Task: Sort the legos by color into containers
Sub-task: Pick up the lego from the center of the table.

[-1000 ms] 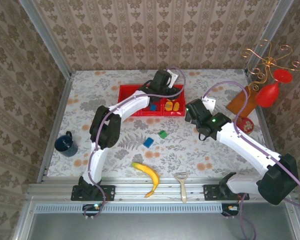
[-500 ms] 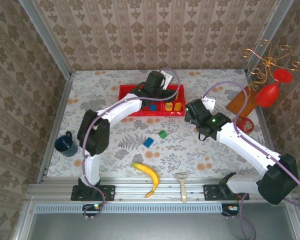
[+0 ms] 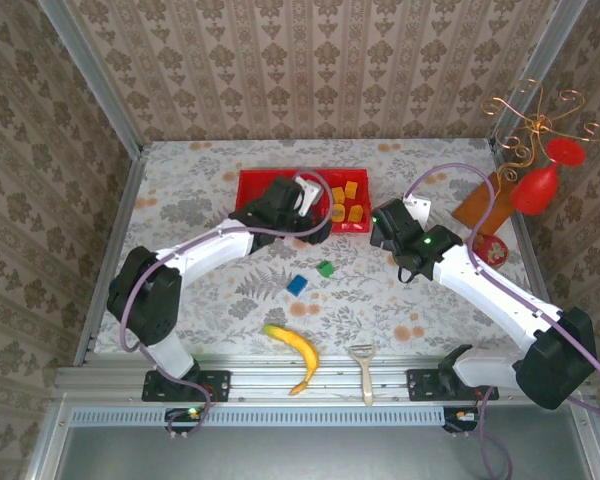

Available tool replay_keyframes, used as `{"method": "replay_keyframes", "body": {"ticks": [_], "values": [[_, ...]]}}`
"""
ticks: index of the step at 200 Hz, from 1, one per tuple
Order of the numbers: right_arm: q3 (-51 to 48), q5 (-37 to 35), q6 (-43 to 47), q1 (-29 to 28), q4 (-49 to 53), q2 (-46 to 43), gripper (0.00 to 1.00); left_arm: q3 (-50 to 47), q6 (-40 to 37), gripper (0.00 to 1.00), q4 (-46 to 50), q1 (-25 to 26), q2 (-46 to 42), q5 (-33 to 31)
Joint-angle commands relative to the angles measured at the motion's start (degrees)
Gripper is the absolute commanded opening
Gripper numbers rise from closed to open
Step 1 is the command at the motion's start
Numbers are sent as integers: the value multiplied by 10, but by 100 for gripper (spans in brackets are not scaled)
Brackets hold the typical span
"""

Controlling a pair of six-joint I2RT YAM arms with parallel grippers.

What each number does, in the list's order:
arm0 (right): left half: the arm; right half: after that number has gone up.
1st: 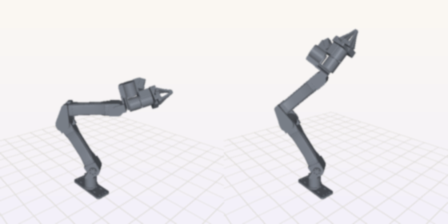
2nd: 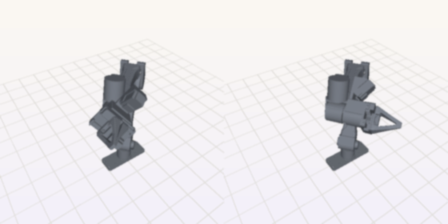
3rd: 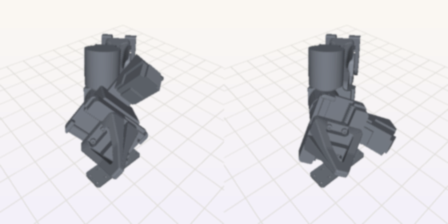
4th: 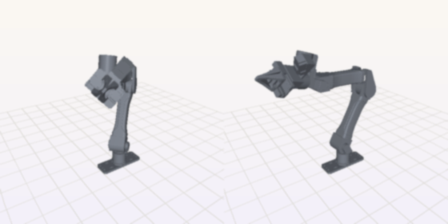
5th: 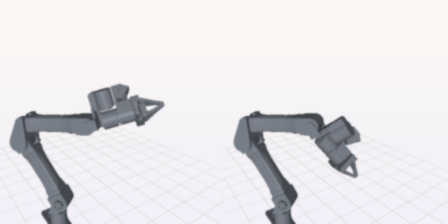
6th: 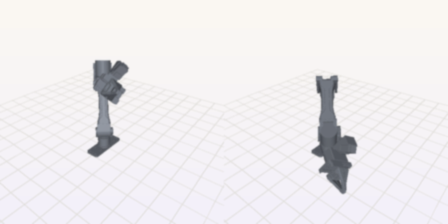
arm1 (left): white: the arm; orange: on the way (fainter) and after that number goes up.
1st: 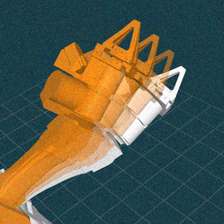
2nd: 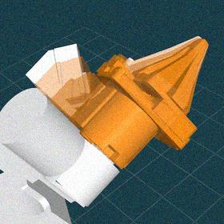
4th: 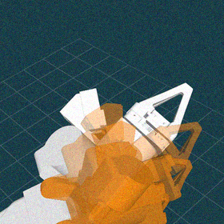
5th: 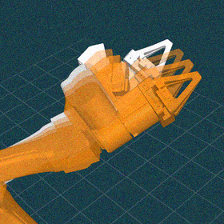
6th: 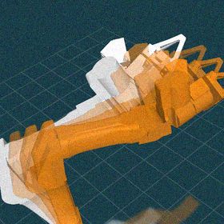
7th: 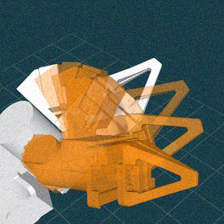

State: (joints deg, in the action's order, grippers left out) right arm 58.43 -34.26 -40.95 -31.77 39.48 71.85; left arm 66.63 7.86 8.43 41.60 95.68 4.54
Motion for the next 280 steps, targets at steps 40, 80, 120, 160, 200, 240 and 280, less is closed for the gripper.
{"method": "replay_keyframes", "body": {"ticks": [40, 80, 120, 160, 200, 240, 280], "values": [[16, -8, -13, 5, 24, 3, 100, -99, -51, 89, -32, 16, -38, 37], [15, -7, -12, 6, 22, 0, 100, -109, -99, 90, -18, 35, -18, 37], [13, -6, -12, 7, 24, -3, 100, -92, -129, 90, 15, 50, 11, 31], [12, -6, -13, 9, 20, -1, 100, -76, -138, 90, 24, 66, 36, 33], [13, -8, -12, 11, 21, -1, 100, -64, -134, 89, 27, 71, 56, 42], [8, -6, -12, 12, 17, -3, 100, -44, -124, 86, 26, 74, 80, 40], [6, -5, -12, 13, 17, -4, 100, -16, -117, 81, 36, 73, 109, 45]]}}
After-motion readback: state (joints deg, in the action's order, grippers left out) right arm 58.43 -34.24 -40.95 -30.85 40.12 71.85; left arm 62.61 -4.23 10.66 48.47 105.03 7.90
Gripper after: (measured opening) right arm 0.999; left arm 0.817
